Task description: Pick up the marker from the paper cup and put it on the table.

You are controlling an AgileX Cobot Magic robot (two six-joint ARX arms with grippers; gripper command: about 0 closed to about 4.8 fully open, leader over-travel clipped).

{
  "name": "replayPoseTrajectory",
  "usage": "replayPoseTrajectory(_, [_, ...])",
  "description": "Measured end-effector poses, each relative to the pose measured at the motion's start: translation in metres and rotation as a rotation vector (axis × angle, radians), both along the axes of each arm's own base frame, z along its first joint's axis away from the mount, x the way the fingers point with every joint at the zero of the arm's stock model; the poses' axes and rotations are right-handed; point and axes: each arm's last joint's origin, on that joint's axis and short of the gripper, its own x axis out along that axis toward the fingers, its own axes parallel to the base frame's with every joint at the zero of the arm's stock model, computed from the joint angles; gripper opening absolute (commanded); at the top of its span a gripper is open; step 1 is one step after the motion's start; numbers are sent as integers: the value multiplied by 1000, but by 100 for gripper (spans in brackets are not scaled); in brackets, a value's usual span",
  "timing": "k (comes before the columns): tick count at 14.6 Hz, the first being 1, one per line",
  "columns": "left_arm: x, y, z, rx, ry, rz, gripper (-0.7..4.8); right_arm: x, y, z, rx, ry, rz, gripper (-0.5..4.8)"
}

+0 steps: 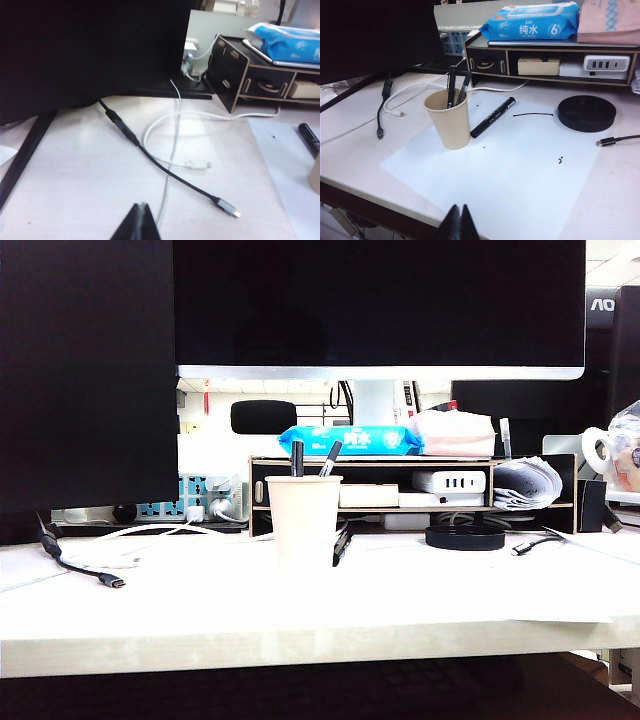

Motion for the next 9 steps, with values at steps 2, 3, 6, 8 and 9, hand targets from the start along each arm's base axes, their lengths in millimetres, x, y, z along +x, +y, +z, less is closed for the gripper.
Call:
replayPoseTrajectory(2, [2,0,-6,0,-5,0,-5,0,0,0,1,0,0,-7])
replayPoseTrajectory(3, [2,0,-4,0,-26,0,-5,0,0,0,0,0,0,-7])
replayPoseTrajectory(6, [2,0,-4,38,-32,-2,-5,0,0,0,0,0,0,-7])
replayPoseTrajectory(8, [2,0,-4,48,-32,-2,-5,0,0,0,0,0,0,-7])
replayPoseTrajectory(9, [2,0,-4,48,-33,-2,-5,0,0,0,1,0,0,-7])
